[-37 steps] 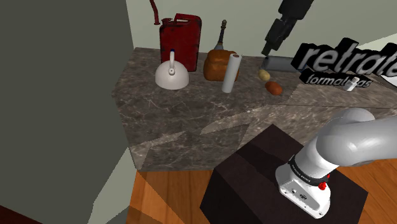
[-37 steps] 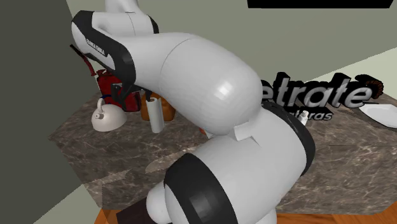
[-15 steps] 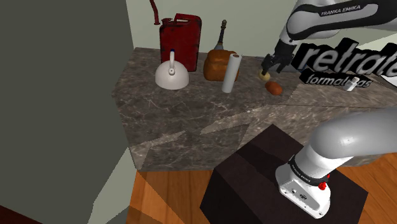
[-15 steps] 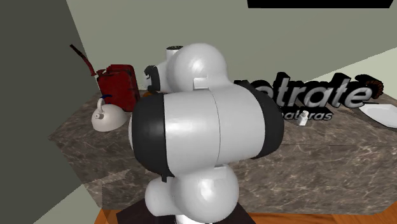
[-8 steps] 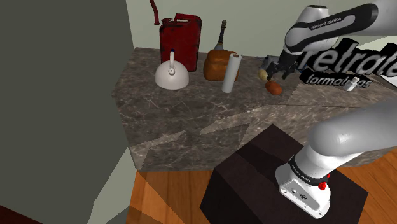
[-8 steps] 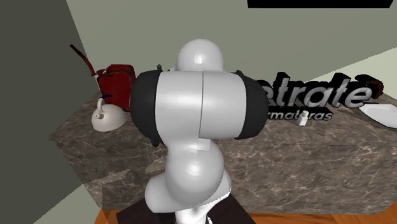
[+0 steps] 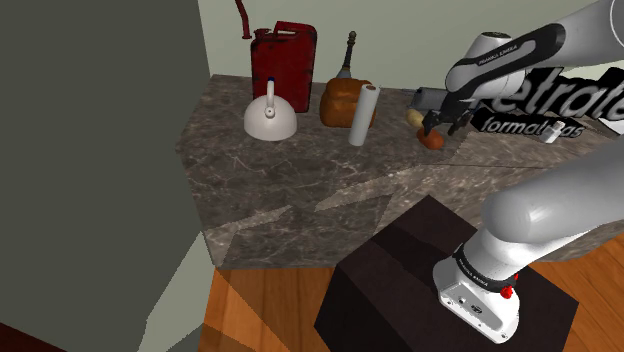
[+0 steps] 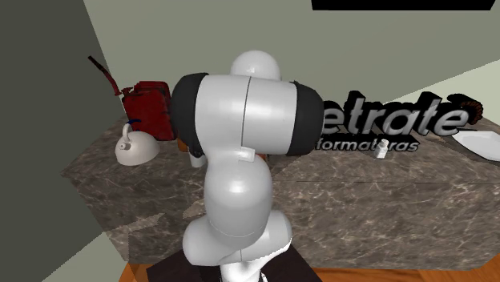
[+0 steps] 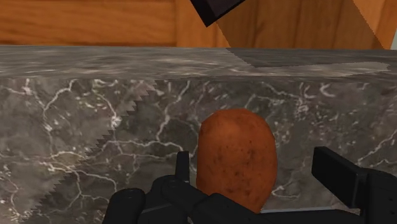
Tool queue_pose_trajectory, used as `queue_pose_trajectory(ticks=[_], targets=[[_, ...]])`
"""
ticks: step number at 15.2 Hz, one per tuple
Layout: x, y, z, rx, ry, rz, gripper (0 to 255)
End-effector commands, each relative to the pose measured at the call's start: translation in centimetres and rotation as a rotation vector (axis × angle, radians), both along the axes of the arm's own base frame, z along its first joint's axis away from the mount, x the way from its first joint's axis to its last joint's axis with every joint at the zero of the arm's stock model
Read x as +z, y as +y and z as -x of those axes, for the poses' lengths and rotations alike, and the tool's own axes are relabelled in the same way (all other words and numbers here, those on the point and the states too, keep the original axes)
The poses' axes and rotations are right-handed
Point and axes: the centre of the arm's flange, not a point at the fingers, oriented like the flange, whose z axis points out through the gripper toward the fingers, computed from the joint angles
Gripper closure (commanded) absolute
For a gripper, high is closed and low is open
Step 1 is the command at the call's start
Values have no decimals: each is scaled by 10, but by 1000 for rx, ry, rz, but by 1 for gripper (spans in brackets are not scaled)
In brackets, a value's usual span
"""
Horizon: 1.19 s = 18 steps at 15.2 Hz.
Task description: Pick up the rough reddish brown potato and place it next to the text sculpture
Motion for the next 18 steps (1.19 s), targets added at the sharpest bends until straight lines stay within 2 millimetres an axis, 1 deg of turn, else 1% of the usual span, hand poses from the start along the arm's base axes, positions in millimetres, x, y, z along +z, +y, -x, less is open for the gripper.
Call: queue_pose_trajectory(ticks=[1, 4, 12, 13, 18], targets=[[-10, -3, 0, -1, -1, 1, 0], [-24, -4, -1, -1, -1, 1, 0], [-24, -4, -1, -1, 0, 1, 0], [-24, -4, -1, -1, 0, 1, 255], [-24, -5, -1, -1, 0, 1, 255]])
